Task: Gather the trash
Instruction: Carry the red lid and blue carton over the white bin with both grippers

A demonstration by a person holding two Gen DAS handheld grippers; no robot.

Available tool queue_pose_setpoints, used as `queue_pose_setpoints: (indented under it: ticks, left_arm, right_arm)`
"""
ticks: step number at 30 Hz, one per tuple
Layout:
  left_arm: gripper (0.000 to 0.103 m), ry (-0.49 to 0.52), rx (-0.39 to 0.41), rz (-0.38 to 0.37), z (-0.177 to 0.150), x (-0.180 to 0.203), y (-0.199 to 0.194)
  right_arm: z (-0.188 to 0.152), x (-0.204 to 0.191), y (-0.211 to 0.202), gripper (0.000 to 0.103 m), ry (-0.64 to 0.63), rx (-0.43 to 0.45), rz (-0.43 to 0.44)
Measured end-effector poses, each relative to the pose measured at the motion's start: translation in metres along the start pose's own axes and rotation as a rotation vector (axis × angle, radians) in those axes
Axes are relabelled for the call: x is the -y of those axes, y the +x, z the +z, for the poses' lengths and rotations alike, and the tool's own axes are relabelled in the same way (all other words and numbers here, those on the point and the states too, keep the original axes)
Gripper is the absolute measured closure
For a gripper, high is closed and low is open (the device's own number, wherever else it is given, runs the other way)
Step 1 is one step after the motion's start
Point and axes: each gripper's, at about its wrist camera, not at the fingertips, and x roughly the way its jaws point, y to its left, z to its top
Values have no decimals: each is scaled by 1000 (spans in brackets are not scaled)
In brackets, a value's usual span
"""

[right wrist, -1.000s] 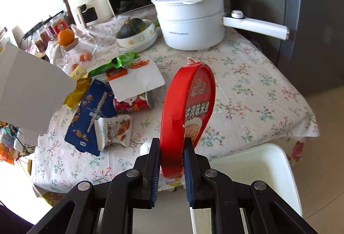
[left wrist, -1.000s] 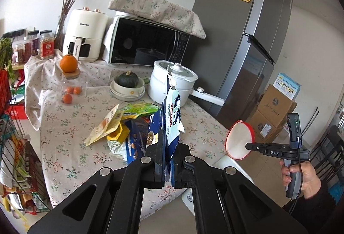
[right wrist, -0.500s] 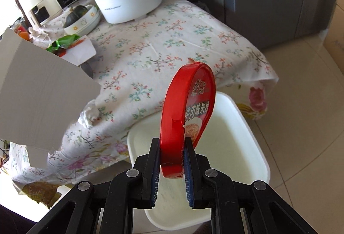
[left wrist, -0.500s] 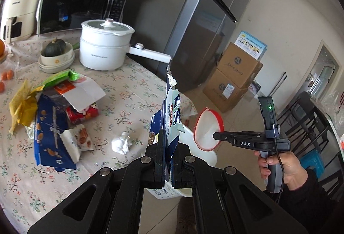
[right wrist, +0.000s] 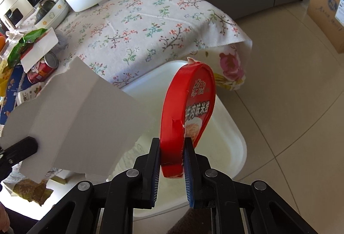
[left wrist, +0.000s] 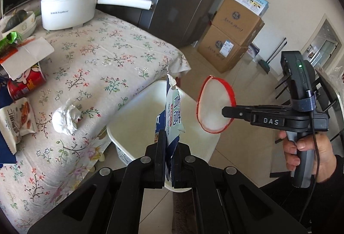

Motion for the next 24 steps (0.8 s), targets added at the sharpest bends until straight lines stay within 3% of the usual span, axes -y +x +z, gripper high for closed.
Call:
queue_pose_setpoints:
  ticks: [8, 15, 17, 19, 21, 24]
  left_arm:
    - [100, 0, -53, 62, 0, -13, 39]
    - [93, 36, -98, 142, 1, -19, 43]
    - [82, 39, -104, 160, 1, -22, 38]
    - [55, 44, -86, 178, 1, -24, 27]
    - [42, 49, -53, 191, 1, -25, 12]
    - [38, 59, -21, 213, 3, -27, -8]
  right_arm:
    - [-4, 5, 10, 86, 8, -38, -11]
    - [-4, 7, 13, 86, 18, -52, -11]
    - [-4, 7, 15, 86, 21, -57, -10]
    - [-4, 6, 15, 86, 23, -60, -6]
    - [-3, 4, 17, 86, 23, -63, -3]
    - [-1, 1, 19, 86, 23, -67, -1]
